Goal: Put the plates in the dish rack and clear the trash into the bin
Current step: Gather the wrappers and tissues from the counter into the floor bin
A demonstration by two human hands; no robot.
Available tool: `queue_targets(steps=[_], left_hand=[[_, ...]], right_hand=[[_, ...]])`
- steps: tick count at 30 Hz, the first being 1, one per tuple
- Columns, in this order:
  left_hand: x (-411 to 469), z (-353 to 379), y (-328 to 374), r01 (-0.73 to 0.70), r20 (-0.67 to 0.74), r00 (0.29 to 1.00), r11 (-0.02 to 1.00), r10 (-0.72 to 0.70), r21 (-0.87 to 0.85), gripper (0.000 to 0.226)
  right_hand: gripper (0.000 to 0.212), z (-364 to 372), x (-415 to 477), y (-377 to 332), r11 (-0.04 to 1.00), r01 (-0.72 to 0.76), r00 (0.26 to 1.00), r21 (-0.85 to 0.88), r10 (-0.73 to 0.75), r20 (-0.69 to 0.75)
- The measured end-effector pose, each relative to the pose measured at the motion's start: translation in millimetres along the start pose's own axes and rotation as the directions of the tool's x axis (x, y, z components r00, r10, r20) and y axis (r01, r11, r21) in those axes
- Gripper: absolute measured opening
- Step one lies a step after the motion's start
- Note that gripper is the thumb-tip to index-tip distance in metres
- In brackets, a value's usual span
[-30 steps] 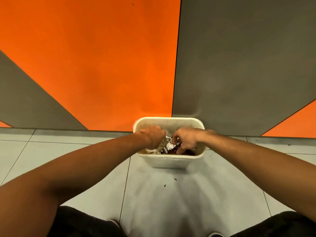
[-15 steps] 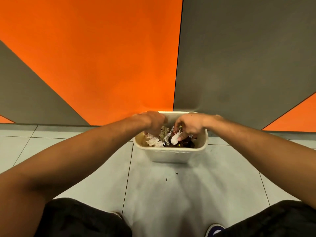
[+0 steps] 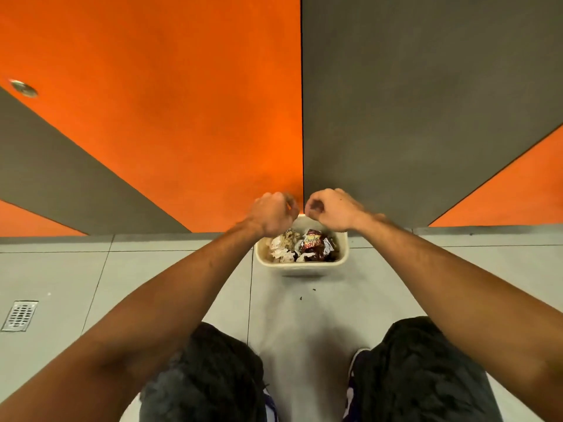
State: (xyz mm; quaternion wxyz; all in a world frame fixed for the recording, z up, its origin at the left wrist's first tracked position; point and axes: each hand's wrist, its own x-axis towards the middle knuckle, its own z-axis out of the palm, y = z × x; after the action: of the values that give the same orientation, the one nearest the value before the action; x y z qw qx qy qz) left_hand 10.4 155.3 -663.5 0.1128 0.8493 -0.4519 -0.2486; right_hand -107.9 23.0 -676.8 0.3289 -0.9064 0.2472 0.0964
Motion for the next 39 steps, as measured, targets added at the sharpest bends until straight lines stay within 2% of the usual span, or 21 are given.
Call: queue_targets(steps=[4, 11, 15, 16, 19, 23, 26, 29, 32, 36, 39], left_hand=[[-51, -71, 53, 0.066, -0.039, 0.997, 0.994, -0.070, -0.089, 0.022], [-144, -195, 166, 0.050, -0.162, 0.979, 0.918, -0.123, -0.394, 0.021], [-184, -274, 228, 0.020, -0.234, 0.962, 0.885, -0.144, -0.464, 0.022], [-192, -295, 241, 0.009, -0.250, 0.957, 0.880, -0.144, -0.475, 0.023], [-210, -350, 275, -0.003, -0.284, 0.943, 0.850, -0.172, -0.526, 0.023], [-225, -412, 305, -0.059, -0.342, 0.921, 0.800, -0.187, -0.597, 0.022], [-228, -450, 314, -0.087, -0.372, 0.904, 0.761, -0.211, -0.643, 0.021], [-225, -474, 306, -0.084, -0.410, 0.881, 0.776, -0.235, -0.625, 0.022], [-217, -487, 285, -0.061, -0.412, 0.875, 0.786, -0.255, -0.615, 0.021], [-187, -502, 244, -0.027, -0.362, 0.900, 0.796, -0.244, -0.604, 0.016], [-152, -512, 216, 0.001, -0.297, 0.934, 0.833, -0.198, -0.554, 0.027]], right_hand=[[0.018, -74, -56, -50, 0.997, -0.014, 0.999, 0.080, 0.017, -0.044], [0.022, -213, -161, -128, 0.955, -0.004, 0.972, 0.297, 0.074, -0.225], [0.011, -297, -216, -177, 0.923, 0.013, 0.951, 0.384, 0.107, -0.291], [0.007, -321, -227, -190, 0.917, 0.027, 0.952, 0.399, 0.099, -0.291], [0.013, -384, -254, -223, 0.905, 0.093, 0.945, 0.415, 0.051, -0.324], [0.012, -440, -267, -256, 0.889, 0.156, 0.936, 0.430, 0.006, -0.351], [0.013, -466, -262, -279, 0.890, 0.199, 0.931, 0.411, -0.040, -0.363], [0.017, -479, -248, -298, 0.900, 0.222, 0.917, 0.375, -0.062, -0.393], [0.032, -479, -227, -311, 0.928, 0.169, 0.925, 0.333, -0.033, -0.379], [0.052, -483, -182, -319, 0.952, 0.064, 0.936, 0.300, 0.047, -0.348], [0.065, -488, -142, -322, 0.963, -0.008, 0.933, 0.268, 0.104, -0.346]])
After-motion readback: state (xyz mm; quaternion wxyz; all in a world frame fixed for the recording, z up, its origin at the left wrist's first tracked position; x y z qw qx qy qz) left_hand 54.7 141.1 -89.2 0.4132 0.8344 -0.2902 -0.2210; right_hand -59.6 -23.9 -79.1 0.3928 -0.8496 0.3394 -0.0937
